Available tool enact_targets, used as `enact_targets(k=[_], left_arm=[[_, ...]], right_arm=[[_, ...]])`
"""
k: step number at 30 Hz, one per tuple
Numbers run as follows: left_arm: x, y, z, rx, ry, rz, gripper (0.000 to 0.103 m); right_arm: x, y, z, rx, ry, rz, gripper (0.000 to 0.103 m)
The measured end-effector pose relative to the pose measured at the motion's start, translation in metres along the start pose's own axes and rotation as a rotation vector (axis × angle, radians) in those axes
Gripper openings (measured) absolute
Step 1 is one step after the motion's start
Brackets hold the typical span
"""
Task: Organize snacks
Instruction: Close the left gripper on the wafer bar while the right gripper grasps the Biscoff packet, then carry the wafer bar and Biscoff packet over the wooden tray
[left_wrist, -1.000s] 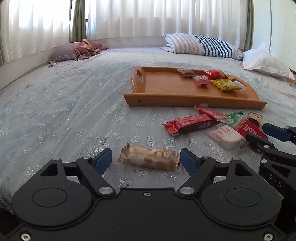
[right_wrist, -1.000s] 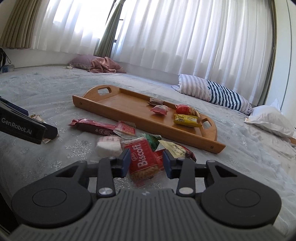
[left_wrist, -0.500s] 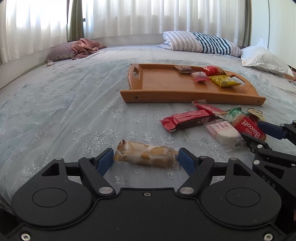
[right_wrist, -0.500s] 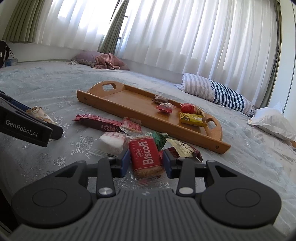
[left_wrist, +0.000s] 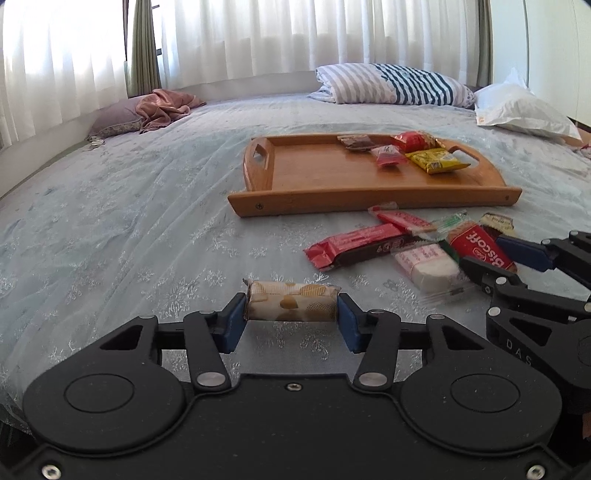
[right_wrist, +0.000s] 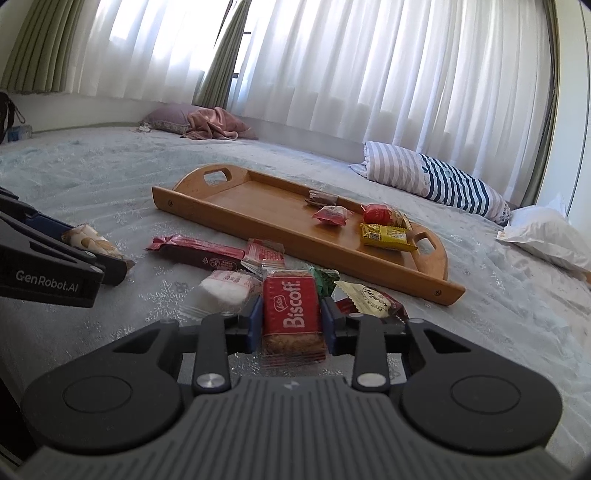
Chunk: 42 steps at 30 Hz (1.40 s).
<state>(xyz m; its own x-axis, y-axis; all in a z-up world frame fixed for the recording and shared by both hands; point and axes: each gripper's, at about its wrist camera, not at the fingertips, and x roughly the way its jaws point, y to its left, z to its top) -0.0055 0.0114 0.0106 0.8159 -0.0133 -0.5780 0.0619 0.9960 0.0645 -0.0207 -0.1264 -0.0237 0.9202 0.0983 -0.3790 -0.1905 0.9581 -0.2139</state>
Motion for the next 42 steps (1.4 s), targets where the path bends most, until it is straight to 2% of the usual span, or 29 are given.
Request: enact_targets(k=[5, 13, 16, 20, 23, 26, 32, 36, 42], left_arm=[[-0.006, 0.003, 0.015, -0.014, -0.020, -0.023, 0.049], [-0.002, 0.008, 0.043, -0.061, -0.037, -0.086, 0.049], [0.004, 0.010, 0.056, -0.079, -0.029, -0.115, 0.049], [0.010, 0.012, 0.074, -0.082, -0.033, -0.142, 0.049], [0.018, 0.011, 0.087, -0.079, -0.027, -0.155, 0.049], [0.026, 0.010, 0.097, -0.093, -0.019, -0.172, 0.049], [0.046, 0.006, 0.120, -0.086, -0.034, -0.176, 0.049], [0.067, 0.011, 0.143, -0.116, -0.024, -0.194, 0.049], [0.107, 0.026, 0.182, -0.146, 0.003, -0.224, 0.049]], right_arm=[[-0.008, -0.007, 0.010, 0.019, -0.025, -0.003, 0.038], [-0.003, -0.032, 0.031, 0.126, -0.036, -0.019, 0.038], [0.004, -0.049, 0.039, 0.166, -0.026, -0.008, 0.038], [0.022, -0.075, 0.049, 0.150, 0.006, 0.038, 0.039], [0.043, -0.098, 0.057, 0.143, 0.068, 0.058, 0.039], [0.059, -0.122, 0.062, 0.194, 0.118, 0.055, 0.039], [0.074, -0.145, 0.079, 0.262, 0.095, 0.068, 0.039], [0.093, -0.148, 0.100, 0.295, 0.091, 0.106, 0.039], [0.136, -0.139, 0.127, 0.362, 0.125, 0.223, 0.039]])
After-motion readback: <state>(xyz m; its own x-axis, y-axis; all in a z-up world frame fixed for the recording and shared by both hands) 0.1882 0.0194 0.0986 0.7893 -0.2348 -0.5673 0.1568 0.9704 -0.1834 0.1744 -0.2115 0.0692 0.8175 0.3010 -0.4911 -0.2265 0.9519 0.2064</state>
